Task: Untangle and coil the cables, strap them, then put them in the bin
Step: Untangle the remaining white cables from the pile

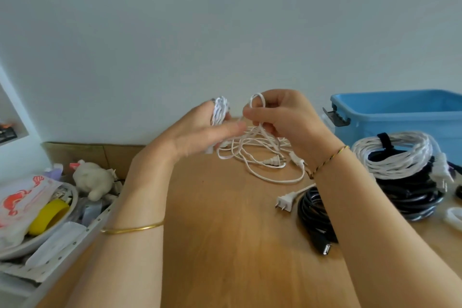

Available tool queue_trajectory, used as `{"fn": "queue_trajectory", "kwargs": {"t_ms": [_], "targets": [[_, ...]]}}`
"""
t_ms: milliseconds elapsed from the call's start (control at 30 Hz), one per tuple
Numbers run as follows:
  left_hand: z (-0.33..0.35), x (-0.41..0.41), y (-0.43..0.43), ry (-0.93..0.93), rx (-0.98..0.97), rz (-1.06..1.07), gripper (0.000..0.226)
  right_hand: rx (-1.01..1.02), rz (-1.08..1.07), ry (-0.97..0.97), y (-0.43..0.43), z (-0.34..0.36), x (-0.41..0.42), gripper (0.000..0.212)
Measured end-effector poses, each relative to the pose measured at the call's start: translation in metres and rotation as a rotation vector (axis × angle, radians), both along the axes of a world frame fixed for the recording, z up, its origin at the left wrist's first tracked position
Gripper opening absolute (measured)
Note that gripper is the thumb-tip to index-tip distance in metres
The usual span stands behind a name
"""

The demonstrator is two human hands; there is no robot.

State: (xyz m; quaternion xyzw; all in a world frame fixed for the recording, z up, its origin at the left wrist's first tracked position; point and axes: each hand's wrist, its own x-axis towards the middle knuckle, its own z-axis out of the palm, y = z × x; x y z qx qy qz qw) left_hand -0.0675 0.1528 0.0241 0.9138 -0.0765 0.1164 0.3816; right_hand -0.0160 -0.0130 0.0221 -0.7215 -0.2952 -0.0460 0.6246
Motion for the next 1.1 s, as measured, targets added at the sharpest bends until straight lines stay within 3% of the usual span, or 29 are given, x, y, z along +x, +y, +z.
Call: {"fn": "queue_trajectory", "kwargs": {"t_ms": [100,233,300,533,667,800,933,1000,1100], "targets": [[0.001,0.002,0.001,-0.004,0.142,0.053,0.036,0.053,0.019,0.051,0.002,0.0,-0.001,0.029],[-0.001,0.003,0.007,-0.09,0.158,0.196,0.032,0.118,-0.026,0.244,0.005,0.0,0.001,0.042],[-0.002,0.008,0.014,-0.143,0.17,0.314,0.029,0.157,-0.076,0.297,0.005,-0.004,0.005,0.038],[-0.011,0.021,0.04,-0.239,-0.065,0.642,0.031,0.22,-0.107,0.516,0.008,-0.018,0.016,0.016],[-0.012,0.023,0.039,-0.296,-0.108,0.704,0.034,0.287,-0.078,0.637,0.008,-0.024,0.023,0.022],[-0.009,0.02,0.038,-0.364,-0.099,0.78,0.02,0.345,-0.009,0.733,0.006,-0.024,0.027,0.026],[-0.007,0.015,0.049,-0.385,-0.136,0.827,0.019,0.451,0.005,0.717,0.001,-0.021,0.031,0.023],[-0.008,0.011,0.059,-0.4,-0.167,0.864,0.012,0.393,-0.112,0.605,-0.002,-0.021,0.033,0.016],[-0.007,0.005,0.076,-0.426,-0.234,0.955,0.03,0.227,-0.286,0.44,-0.005,-0.026,0.033,0.014]]}}
